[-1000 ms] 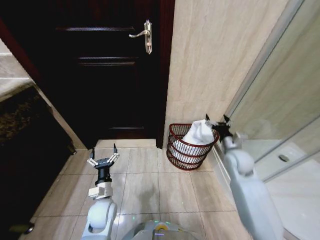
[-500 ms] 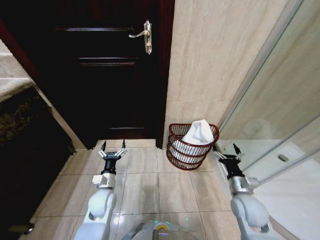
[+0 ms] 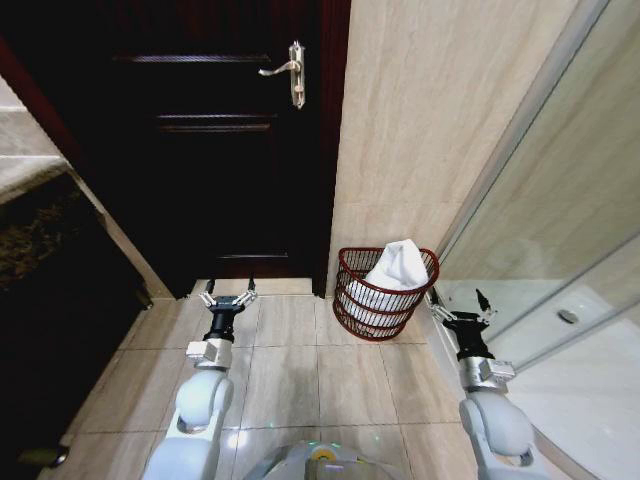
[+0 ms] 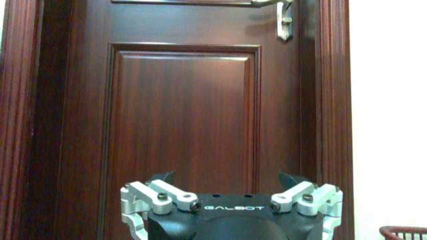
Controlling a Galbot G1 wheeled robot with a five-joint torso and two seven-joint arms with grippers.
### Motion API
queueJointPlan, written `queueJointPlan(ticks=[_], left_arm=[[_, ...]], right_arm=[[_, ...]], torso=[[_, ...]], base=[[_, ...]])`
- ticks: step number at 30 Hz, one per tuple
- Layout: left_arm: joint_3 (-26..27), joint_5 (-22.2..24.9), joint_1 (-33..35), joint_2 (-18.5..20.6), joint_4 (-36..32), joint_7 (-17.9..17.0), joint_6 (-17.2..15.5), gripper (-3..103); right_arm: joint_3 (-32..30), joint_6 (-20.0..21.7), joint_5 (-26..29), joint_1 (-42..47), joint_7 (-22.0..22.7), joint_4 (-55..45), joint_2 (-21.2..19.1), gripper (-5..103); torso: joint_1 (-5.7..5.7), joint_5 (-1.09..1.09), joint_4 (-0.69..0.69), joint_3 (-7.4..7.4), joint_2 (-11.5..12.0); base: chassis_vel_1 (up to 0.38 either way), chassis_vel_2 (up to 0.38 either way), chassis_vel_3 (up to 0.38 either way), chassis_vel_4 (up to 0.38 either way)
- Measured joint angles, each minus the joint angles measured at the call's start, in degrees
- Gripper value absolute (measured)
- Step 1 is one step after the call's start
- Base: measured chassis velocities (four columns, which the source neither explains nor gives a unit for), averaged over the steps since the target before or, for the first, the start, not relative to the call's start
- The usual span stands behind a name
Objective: Discard the used towel into the hamper.
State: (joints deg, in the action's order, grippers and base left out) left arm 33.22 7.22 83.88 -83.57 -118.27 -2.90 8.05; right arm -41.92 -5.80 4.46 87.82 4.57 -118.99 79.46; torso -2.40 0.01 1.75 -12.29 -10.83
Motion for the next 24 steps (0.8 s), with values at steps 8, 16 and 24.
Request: queueJointPlan(ticks=[8,16,24], left_arm=[[0.34,-0.32,0.71,-0.31,0.1,-0.14,1.18,100],[0.39,-1.22,1.25,-0.48,0.04,-0.27,2.16,100],[0.33,-2.68,0.71,-0.35,0.51,-1.18,2.22,100]], right_arm=[[0.82,-0.12,-0.57,0.25,-0.12,0.02,0.78,100],[1.07,-0.47,-0.71,0.87,-0.17,0.04,1.36,100],[1.1,-0.52,-0.88,1.08,-0.22,-0.17,1.8,100]], torso=[[0.0,-0.01,0.0,0.0,-0.01],[0.0,-0.01,-0.01,-0.01,-0.01],[0.0,-0.01,0.0,-0.01,-0.01]], base=[[0.039,0.042,-0.041,-0.035],[0.076,0.087,-0.076,-0.086],[0.062,0.06,-0.063,-0.062]])
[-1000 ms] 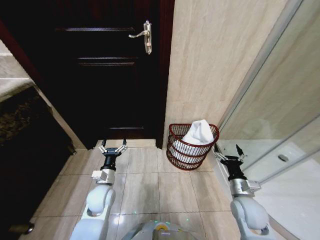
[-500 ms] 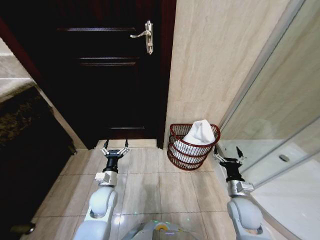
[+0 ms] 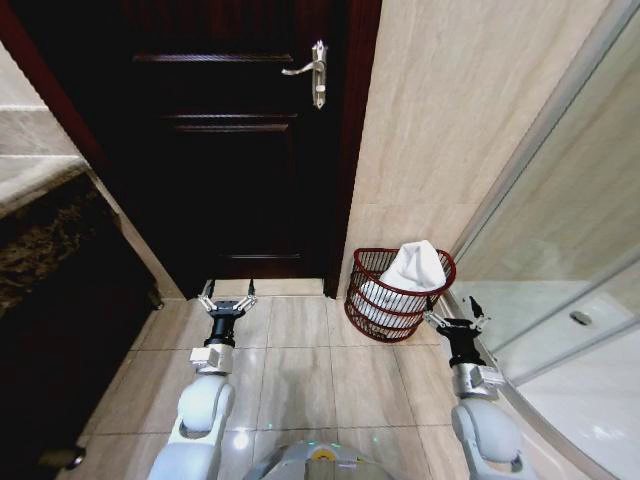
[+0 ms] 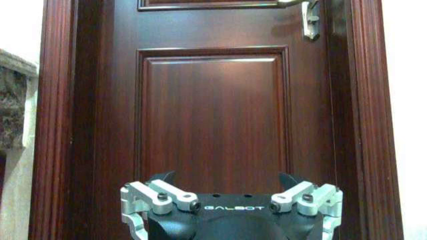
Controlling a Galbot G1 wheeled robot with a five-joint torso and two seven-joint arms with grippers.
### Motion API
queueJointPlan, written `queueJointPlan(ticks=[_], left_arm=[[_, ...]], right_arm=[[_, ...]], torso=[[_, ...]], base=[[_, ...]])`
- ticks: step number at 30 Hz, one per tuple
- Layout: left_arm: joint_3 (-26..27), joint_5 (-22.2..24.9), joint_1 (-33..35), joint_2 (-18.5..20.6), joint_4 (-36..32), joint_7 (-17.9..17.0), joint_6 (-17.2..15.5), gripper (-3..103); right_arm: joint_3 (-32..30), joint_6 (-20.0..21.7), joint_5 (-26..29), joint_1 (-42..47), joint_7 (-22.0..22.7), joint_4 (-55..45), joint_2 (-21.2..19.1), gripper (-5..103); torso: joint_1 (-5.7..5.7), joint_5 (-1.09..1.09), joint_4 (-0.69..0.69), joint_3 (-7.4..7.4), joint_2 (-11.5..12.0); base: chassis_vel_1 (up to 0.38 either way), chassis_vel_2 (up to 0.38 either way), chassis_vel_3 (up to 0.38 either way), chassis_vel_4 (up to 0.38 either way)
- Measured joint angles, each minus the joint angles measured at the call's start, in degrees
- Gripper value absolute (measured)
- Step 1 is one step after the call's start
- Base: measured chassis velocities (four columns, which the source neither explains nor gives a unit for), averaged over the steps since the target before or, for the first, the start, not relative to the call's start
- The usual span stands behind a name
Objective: Discard the used towel into the hamper.
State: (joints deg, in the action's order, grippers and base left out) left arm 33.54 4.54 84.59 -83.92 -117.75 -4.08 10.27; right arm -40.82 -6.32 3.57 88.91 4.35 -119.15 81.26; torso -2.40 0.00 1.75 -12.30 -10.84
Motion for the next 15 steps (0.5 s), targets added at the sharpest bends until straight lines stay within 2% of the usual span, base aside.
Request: queueJointPlan(ticks=[15], left_arm=[[0.08,0.15,-0.15,0.24,0.65,-0.04,1.18,100]], right_arm=[[0.13,0.01,-0.26,0.11,-0.06,-0.06,0.46,100]], torso=[[0.0,0.0,-0.01,0.0,0.0]], base=[[0.036,0.033,-0.106,-0.096]])
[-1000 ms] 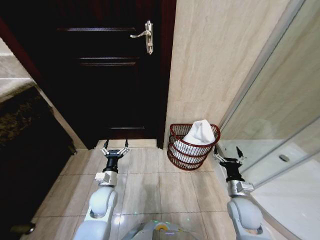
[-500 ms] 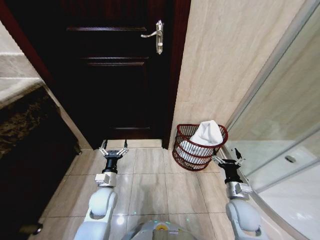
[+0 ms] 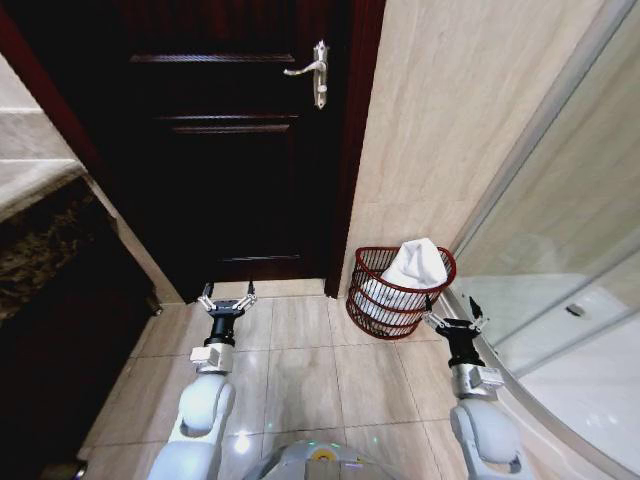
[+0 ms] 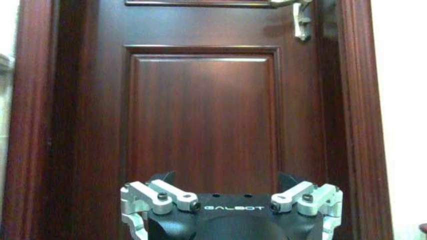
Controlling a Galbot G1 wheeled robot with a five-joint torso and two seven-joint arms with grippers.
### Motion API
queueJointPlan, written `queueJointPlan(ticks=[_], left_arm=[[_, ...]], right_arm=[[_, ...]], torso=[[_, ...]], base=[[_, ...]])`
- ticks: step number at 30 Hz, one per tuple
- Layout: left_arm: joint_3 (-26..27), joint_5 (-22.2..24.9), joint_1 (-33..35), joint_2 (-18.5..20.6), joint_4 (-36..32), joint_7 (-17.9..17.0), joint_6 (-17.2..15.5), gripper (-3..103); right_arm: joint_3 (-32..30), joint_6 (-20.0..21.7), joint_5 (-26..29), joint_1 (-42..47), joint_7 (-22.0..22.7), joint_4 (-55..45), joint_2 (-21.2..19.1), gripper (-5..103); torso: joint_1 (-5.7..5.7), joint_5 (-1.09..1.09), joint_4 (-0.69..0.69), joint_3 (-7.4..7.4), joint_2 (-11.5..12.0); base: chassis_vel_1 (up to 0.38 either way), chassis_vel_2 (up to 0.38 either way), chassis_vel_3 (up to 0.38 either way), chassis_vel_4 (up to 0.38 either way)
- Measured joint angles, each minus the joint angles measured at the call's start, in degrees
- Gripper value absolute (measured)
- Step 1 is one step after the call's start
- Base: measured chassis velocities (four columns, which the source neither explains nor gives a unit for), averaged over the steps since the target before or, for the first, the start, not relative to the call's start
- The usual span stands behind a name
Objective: Discard the used towel into the hamper.
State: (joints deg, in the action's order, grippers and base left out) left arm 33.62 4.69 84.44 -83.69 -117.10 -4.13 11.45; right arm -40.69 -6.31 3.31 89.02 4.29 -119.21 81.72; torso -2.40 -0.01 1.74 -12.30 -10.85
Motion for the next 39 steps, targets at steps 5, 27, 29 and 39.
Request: queueJointPlan(ticks=[5,27,29,39], left_arm=[[-0.01,0.13,0.02,0.1,0.03,0.23,0.2,100],[0.04,0.55,-0.88,0.83,0.99,0.34,0.51,100],[0.04,0.55,-0.94,0.84,1.11,0.34,0.65,100],[0.07,0.71,-1.05,0.99,1.43,0.34,1.05,100]], right_arm=[[0.04,0.19,0.0,0.01,-0.03,-0.11,0.35,100],[0.44,0.26,-1.23,0.35,-0.35,-0.41,1.8,100],[0.47,0.27,-1.27,0.43,-0.4,-0.42,1.81,100],[0.58,0.47,-1.42,0.29,-0.65,-0.42,2.05,100]], torso=[[0.0,0.0,-0.01,0.0,0.0],[0.0,0.0,0.01,0.0,0.0],[0.0,0.0,0.0,0.0,0.0],[0.0,0.0,0.01,0.0,0.0]], base=[[0.01,-0.005,-0.083,-0.087],[0.0,0.0,0.0,0.0],[0.014,0.008,-0.026,-0.021],[0.031,0.025,-0.047,-0.046]])
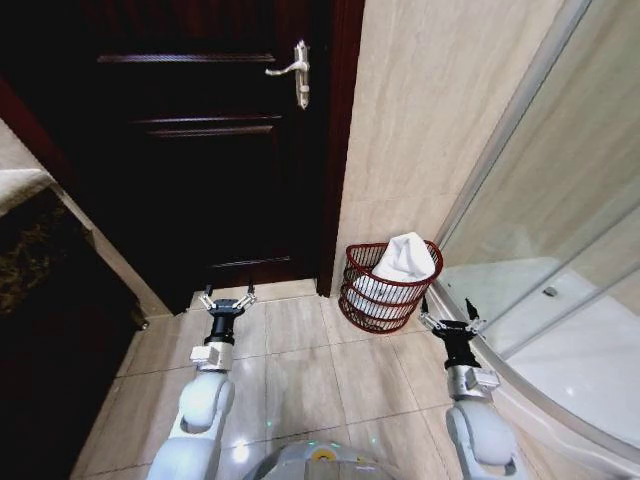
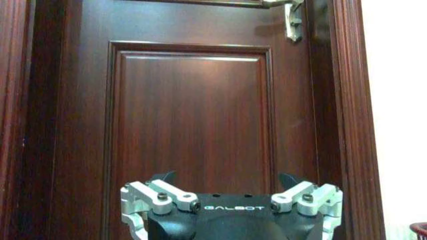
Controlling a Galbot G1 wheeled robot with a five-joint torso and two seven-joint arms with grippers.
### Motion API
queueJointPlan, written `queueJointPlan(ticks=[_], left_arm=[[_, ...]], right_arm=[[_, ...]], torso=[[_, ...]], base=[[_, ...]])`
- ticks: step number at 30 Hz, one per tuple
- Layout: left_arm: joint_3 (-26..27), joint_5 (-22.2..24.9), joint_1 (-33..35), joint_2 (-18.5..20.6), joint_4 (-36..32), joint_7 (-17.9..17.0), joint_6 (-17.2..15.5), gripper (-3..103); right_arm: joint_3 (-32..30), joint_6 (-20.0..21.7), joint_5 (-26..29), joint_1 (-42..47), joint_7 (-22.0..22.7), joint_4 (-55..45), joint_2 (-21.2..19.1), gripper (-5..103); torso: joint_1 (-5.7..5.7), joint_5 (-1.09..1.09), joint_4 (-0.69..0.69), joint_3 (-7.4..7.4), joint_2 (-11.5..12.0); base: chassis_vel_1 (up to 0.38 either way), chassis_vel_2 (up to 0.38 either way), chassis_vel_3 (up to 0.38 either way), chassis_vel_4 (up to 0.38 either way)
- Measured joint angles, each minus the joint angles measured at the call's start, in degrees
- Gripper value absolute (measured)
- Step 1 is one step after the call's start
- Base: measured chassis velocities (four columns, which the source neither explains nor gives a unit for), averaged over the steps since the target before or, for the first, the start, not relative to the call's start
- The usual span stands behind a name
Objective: Discard the used towel into the hamper.
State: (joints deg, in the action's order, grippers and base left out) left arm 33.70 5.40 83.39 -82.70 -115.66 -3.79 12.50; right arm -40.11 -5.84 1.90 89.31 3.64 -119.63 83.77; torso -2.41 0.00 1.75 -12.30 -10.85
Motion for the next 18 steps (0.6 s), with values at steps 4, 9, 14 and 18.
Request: queueJointPlan(ticks=[4,9,14,18], left_arm=[[0.02,0.26,-0.06,-0.07,0.18,0.0,0.48,100],[0.04,0.98,-0.16,-0.23,0.53,-0.06,1.24,100],[0.04,1.17,-0.08,-0.21,0.59,-0.08,1.36,100],[0.04,1.22,-0.08,-0.2,0.59,-0.08,1.37,100]], right_arm=[[0.32,0.04,0.86,-0.27,0.0,0.0,0.13,100],[0.81,-0.45,3.77,-0.51,-0.01,-0.34,0.33,100],[0.2,-2.4,3.37,-1.21,-0.13,0.51,0.49,100],[-0.25,-2.45,3.39,-1.17,-0.24,0.88,0.35,100]], torso=[[0.0,0.0,0.0,0.0,0.0],[0.0,-0.01,0.0,0.0,0.0],[0.0,0.0,0.0,0.0,0.0],[0.0,0.0,0.0,0.0,0.0]], base=[[0.0,0.0,0.0,0.0],[0.013,0.012,-0.015,-0.02],[0.0,0.0,0.0,0.0],[0.0,0.0,0.0,0.0]])
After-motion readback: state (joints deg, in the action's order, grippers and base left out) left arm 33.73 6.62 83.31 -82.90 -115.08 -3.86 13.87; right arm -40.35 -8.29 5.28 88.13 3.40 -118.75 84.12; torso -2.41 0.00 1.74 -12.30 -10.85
